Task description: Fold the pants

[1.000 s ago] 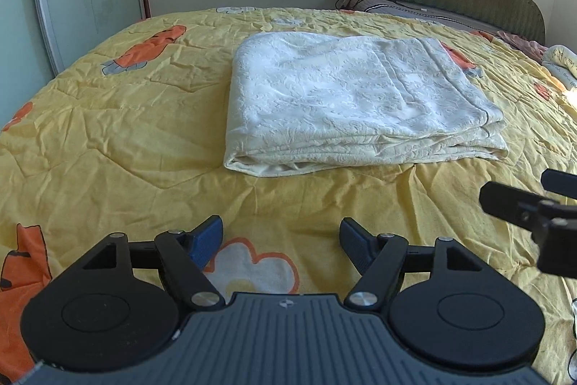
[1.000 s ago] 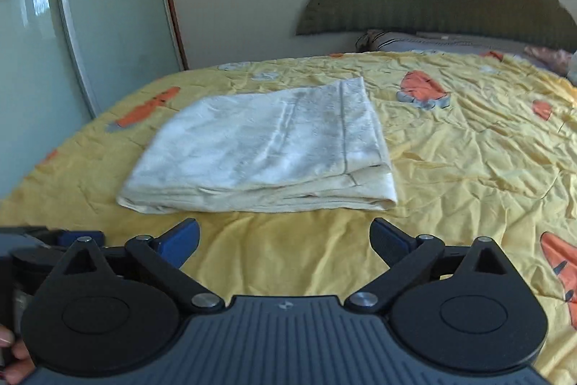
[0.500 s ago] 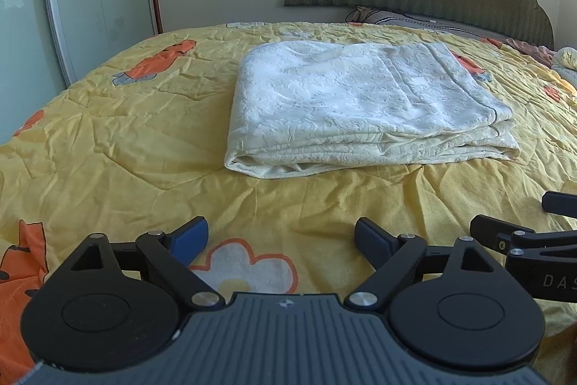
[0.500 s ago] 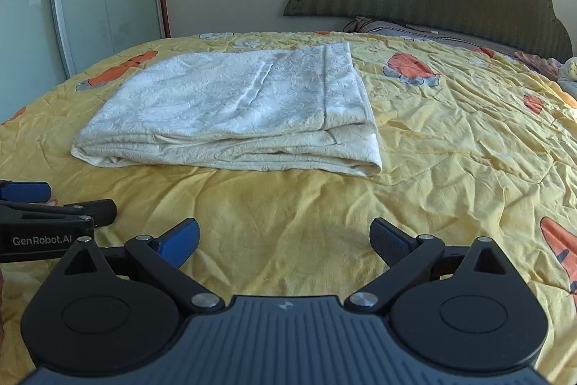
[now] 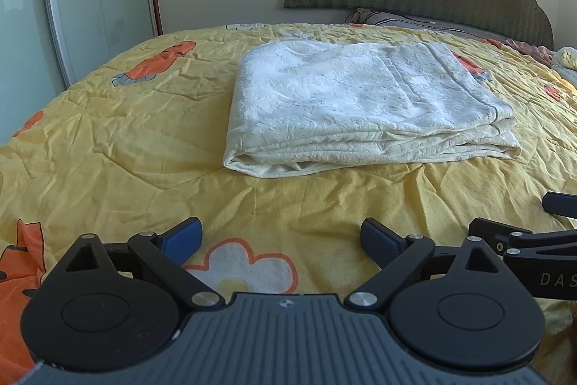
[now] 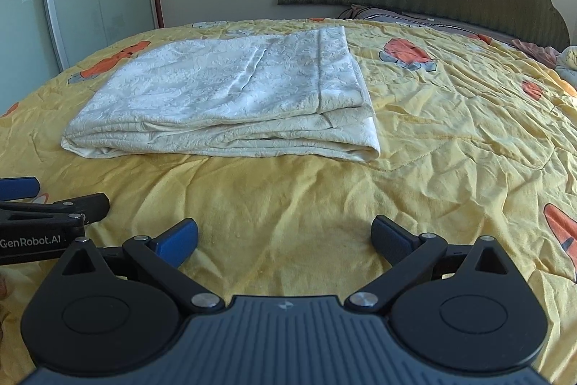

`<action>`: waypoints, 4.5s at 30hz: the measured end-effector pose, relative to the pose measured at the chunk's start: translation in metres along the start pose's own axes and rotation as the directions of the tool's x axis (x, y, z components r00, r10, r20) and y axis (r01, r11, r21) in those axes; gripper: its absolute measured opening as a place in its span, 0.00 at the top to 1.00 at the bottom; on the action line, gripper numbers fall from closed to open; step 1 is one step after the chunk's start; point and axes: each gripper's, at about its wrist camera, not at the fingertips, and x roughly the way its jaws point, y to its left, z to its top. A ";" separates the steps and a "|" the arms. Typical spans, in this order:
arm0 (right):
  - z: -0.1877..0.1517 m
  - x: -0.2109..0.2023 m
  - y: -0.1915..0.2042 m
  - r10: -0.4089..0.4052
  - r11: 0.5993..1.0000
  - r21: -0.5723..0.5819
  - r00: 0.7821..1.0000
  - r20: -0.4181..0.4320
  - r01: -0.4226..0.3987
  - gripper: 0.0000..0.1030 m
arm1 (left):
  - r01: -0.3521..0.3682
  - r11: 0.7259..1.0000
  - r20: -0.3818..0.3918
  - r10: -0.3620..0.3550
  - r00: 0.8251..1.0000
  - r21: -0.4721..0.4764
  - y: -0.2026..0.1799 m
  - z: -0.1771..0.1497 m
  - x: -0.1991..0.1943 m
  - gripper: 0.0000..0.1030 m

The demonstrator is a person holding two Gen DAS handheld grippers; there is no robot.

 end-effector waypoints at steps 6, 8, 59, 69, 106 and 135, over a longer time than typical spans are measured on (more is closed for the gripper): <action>0.000 0.001 0.001 -0.001 1.000 -0.001 1.000 -0.001 0.001 0.00 | 0.000 1.000 0.000 0.000 1.000 0.002 0.001 0.000 0.000 0.05; 0.000 0.001 0.003 -0.009 1.000 -0.008 1.000 -0.003 0.009 0.00 | -0.001 1.000 0.001 0.001 1.000 0.005 0.000 0.000 0.000 0.05; 0.000 0.001 0.002 -0.002 1.000 0.000 1.000 -0.001 0.002 0.00 | -0.003 0.999 -0.012 0.003 1.000 -0.044 0.005 -0.002 0.001 0.01; 0.000 0.001 0.003 -0.003 1.000 0.000 1.000 -0.001 0.003 0.00 | -0.003 0.999 -0.012 0.003 1.000 -0.045 0.005 -0.002 0.001 0.01; 0.000 0.001 -0.003 -0.034 0.999 0.026 0.999 0.002 0.034 0.00 | -0.003 0.999 -0.012 0.003 1.000 -0.046 0.005 -0.002 0.001 0.01; 0.000 0.001 -0.003 -0.034 0.999 0.026 0.999 0.002 0.034 0.00 | -0.003 0.999 -0.012 0.003 1.000 -0.046 0.005 -0.002 0.001 0.01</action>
